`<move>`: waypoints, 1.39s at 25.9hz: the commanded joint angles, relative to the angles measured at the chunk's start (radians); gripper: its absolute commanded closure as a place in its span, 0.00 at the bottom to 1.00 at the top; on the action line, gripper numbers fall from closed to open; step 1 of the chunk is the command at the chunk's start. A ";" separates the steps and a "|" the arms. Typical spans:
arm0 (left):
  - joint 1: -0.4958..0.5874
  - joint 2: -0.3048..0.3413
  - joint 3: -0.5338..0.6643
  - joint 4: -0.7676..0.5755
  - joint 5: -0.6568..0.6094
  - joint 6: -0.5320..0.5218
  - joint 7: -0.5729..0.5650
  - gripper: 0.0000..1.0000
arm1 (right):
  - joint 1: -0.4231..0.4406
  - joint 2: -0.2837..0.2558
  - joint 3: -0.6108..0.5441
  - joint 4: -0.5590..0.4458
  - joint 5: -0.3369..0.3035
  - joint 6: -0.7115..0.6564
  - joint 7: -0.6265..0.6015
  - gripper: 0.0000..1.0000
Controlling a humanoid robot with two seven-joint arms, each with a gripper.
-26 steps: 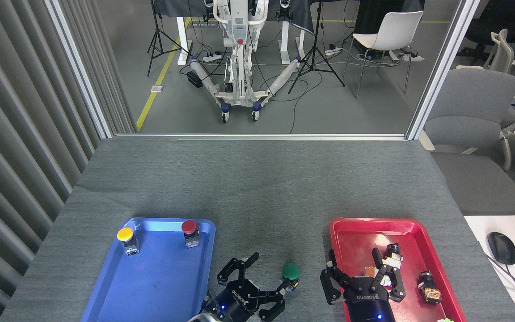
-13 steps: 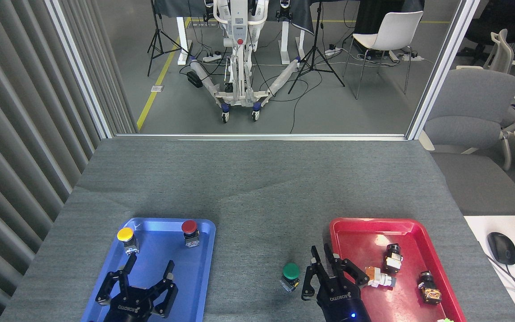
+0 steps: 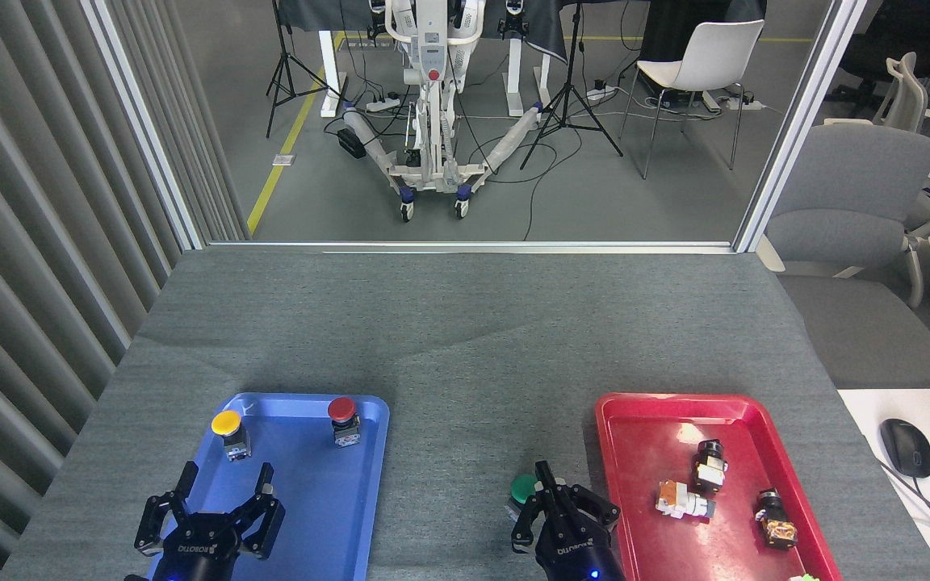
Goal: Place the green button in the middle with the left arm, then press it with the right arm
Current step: 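Move the right gripper over the green button and press down on it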
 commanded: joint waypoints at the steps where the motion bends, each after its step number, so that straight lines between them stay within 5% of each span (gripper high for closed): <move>1: -0.094 -0.006 -0.001 0.032 0.014 0.002 -0.090 0.02 | -0.009 0.004 0.009 0.047 0.002 0.019 -0.002 0.97; 12: -0.112 0.037 -0.003 -0.031 0.002 -0.044 -0.157 0.01 | -0.016 0.010 0.021 0.119 0.002 0.043 -0.015 0.95; 17: -0.060 0.047 0.054 -0.048 0.023 -0.071 -0.159 0.01 | -0.016 0.015 0.022 0.013 -0.006 0.094 -0.029 0.91; 20: -0.035 0.040 0.060 -0.051 0.028 -0.072 -0.165 0.01 | -0.016 0.009 0.021 -0.054 -0.006 0.115 -0.041 0.77; 25: -0.028 0.027 0.058 -0.007 0.028 -0.072 -0.157 0.01 | 0.002 -0.017 -0.039 -0.129 -0.011 0.121 -0.050 0.12; 29: -0.006 0.027 0.058 -0.031 0.029 -0.080 -0.157 0.01 | 0.033 -0.043 -0.082 -0.132 -0.031 0.120 -0.104 0.01; 36: 0.008 0.027 0.060 -0.037 0.029 -0.075 -0.171 0.01 | 0.071 -0.080 -0.134 -0.136 -0.060 0.112 -0.118 0.00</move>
